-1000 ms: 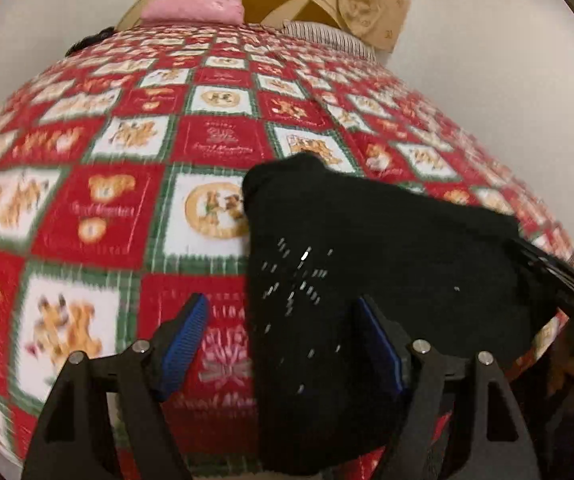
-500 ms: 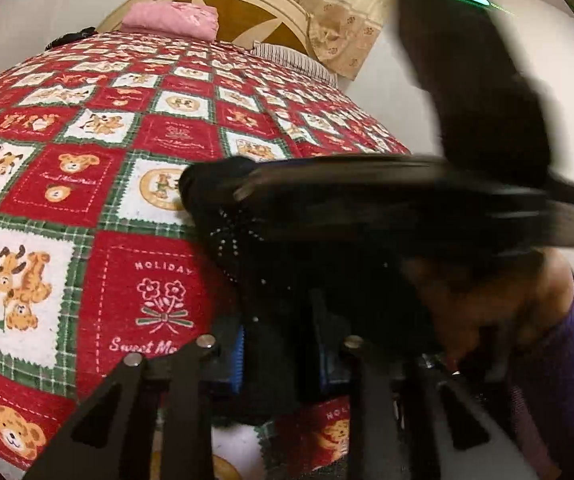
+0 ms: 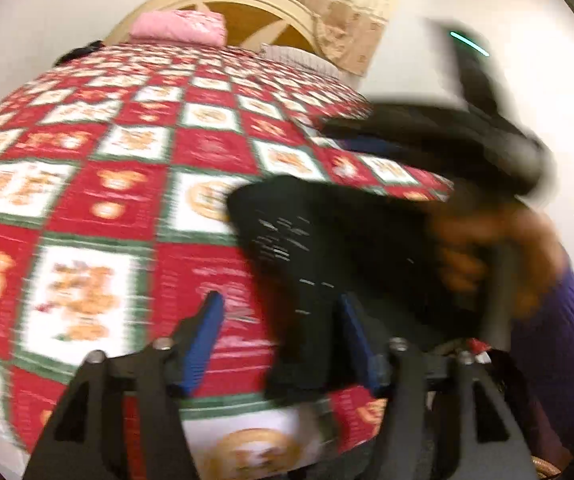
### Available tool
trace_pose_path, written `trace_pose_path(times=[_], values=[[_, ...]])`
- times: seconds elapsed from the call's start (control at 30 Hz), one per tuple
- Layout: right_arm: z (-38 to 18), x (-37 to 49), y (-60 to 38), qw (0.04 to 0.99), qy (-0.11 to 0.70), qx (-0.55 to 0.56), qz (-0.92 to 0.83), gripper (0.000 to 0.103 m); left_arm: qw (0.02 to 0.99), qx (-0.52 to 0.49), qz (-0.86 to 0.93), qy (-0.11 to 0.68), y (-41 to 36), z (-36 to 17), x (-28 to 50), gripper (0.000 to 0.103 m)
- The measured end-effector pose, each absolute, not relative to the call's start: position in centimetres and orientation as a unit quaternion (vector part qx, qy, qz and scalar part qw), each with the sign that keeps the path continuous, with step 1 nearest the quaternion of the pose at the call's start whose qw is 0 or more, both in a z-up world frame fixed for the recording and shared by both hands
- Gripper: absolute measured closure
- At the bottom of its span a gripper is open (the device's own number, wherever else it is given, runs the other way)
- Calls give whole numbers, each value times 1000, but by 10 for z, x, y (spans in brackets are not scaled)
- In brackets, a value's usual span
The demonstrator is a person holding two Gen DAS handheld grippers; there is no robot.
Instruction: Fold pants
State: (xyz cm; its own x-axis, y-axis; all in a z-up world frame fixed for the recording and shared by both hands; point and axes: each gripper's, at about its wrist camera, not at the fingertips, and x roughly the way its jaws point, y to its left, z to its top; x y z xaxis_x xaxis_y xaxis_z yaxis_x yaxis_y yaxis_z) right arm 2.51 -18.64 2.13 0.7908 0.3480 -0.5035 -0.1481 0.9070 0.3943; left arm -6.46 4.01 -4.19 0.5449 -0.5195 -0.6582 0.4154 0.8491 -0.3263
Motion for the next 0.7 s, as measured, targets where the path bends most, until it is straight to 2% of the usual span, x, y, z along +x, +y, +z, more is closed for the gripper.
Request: trace_pose_path(times=[0.1, 0.2, 0.23, 0.3, 0.37, 0.43, 0.53, 0.7], values=[[22, -31, -229, 950, 256, 156, 83, 62, 890, -70, -256, 371, 55, -21, -56, 38], [12, -67, -263, 957, 251, 146, 24, 62, 902, -48, -256, 345, 43, -4, -41, 37], [6, -82, -276, 956, 254, 150, 2, 62, 898, -42, -260, 354, 37, -5, -32, 33], [-6, -108, -300, 950, 249, 189, -16, 62, 874, -58, -276, 395, 23, -13, -13, 33], [-20, -125, -317, 940, 249, 232, -12, 55, 841, -95, -294, 445, 19, -29, 11, 33], [-35, -128, -324, 933, 257, 252, -9, 54, 800, -139, -295, 503, 14, -48, 20, 33], [-51, -119, -326, 921, 266, 284, 32, 53, 786, -183, -298, 510, 14, -53, 21, 25], [-65, -88, -330, 901, 262, 341, 64, 54, 742, -277, -305, 529, 23, -63, 42, 24]])
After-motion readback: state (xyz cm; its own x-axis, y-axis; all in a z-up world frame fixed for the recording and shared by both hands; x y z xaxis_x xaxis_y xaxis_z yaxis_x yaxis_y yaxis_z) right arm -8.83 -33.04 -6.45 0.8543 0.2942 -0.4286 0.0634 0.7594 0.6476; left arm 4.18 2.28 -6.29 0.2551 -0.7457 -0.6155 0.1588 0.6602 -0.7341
